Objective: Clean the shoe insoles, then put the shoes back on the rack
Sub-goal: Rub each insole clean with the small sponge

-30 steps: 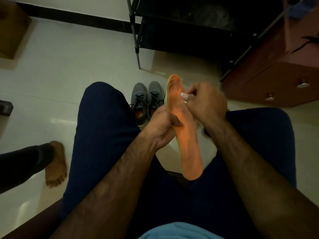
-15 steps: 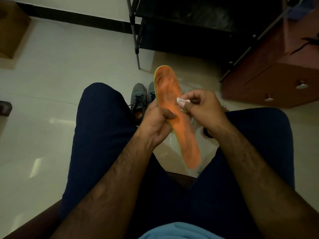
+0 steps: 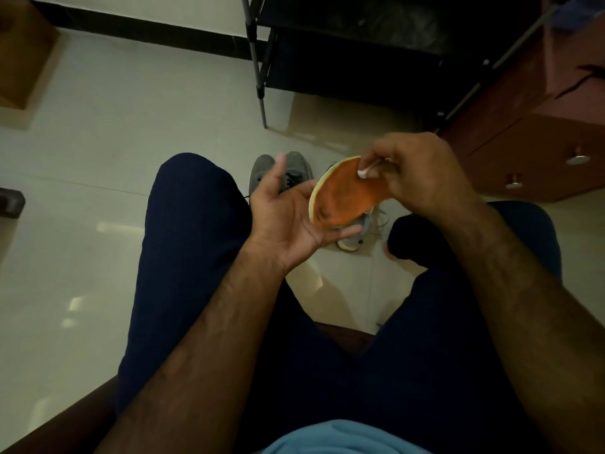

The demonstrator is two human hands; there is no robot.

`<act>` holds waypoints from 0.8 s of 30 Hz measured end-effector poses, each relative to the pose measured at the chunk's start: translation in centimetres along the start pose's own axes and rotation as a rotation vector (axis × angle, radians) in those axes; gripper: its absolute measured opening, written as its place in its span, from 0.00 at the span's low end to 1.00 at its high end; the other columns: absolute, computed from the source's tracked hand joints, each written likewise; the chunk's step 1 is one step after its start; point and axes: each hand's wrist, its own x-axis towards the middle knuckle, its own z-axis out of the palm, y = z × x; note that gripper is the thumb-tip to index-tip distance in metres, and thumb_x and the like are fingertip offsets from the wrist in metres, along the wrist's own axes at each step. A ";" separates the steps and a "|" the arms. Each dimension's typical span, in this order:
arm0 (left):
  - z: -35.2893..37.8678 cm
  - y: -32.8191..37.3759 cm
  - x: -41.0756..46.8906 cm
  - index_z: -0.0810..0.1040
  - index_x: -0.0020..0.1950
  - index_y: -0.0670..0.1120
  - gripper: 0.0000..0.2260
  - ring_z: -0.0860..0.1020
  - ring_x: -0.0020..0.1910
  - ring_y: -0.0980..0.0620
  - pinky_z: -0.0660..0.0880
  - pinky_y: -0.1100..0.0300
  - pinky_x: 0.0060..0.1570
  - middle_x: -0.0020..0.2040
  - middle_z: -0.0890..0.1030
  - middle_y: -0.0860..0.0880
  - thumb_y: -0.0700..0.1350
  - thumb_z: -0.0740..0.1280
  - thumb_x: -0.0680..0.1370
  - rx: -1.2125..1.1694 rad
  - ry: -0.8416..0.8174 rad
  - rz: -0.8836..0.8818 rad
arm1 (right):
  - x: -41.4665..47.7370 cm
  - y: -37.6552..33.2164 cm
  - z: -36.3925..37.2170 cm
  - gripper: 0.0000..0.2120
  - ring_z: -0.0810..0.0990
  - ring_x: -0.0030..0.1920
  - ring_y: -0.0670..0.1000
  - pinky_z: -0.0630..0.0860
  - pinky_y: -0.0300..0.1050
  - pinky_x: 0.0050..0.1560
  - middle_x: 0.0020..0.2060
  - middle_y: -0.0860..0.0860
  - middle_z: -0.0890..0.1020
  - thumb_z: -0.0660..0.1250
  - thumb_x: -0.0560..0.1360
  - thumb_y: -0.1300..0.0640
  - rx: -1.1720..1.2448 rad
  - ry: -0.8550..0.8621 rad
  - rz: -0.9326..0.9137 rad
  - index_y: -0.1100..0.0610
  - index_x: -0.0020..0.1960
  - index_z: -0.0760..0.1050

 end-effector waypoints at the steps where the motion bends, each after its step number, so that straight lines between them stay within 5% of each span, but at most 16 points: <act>1: 0.0 -0.1 0.0 0.68 0.77 0.38 0.38 0.73 0.71 0.30 0.63 0.25 0.70 0.73 0.73 0.34 0.67 0.59 0.80 0.005 -0.006 -0.032 | 0.2 0.1 -0.3 0.08 0.85 0.48 0.50 0.80 0.55 0.54 0.44 0.47 0.86 0.75 0.74 0.62 -0.042 -0.016 -0.056 0.50 0.47 0.85; 4: 0.7 0.0 -0.1 0.71 0.76 0.40 0.28 0.74 0.70 0.33 0.72 0.27 0.63 0.73 0.74 0.36 0.56 0.63 0.81 0.038 0.054 -0.037 | 0.5 0.3 -0.3 0.09 0.85 0.48 0.52 0.79 0.54 0.54 0.45 0.47 0.87 0.74 0.73 0.64 -0.140 -0.051 -0.139 0.51 0.47 0.86; 7: 1.1 -0.1 -0.1 0.76 0.71 0.41 0.21 0.79 0.60 0.36 0.82 0.42 0.48 0.66 0.78 0.38 0.50 0.63 0.80 0.036 0.144 -0.040 | 0.3 0.3 0.4 0.06 0.84 0.50 0.53 0.78 0.51 0.54 0.47 0.49 0.86 0.74 0.75 0.60 -0.107 -0.002 -0.129 0.51 0.48 0.86; 11: 0.9 -0.4 0.1 0.76 0.69 0.41 0.21 0.79 0.58 0.37 0.81 0.47 0.44 0.64 0.78 0.37 0.51 0.62 0.81 -0.035 0.157 -0.053 | -1.2 -0.1 2.5 0.04 0.76 0.52 0.43 0.69 0.29 0.55 0.52 0.50 0.82 0.75 0.75 0.58 0.116 0.212 0.058 0.53 0.49 0.86; 14: 0.8 -0.7 0.3 0.71 0.75 0.41 0.26 0.77 0.61 0.38 0.80 0.46 0.48 0.67 0.77 0.37 0.54 0.62 0.81 -0.051 0.126 -0.083 | -2.5 -1.2 4.3 0.04 0.79 0.48 0.42 0.77 0.40 0.53 0.49 0.47 0.83 0.74 0.76 0.57 0.334 0.286 0.232 0.53 0.50 0.87; 19: 0.8 -1.4 0.6 0.76 0.65 0.41 0.23 0.81 0.54 0.43 0.71 0.49 0.58 0.57 0.82 0.40 0.57 0.57 0.83 -0.097 0.111 -0.105 | -3.5 -4.0 5.7 0.06 0.82 0.51 0.45 0.80 0.44 0.56 0.49 0.48 0.84 0.74 0.76 0.62 0.425 0.172 0.081 0.55 0.50 0.88; 24: 1.0 -1.6 0.6 0.70 0.76 0.43 0.26 0.81 0.50 0.43 0.78 0.53 0.39 0.58 0.81 0.41 0.58 0.58 0.83 0.002 0.109 -0.106 | -3.4 -2.1 5.6 0.04 0.81 0.52 0.42 0.80 0.46 0.56 0.49 0.46 0.84 0.75 0.75 0.60 0.431 0.260 0.228 0.54 0.48 0.87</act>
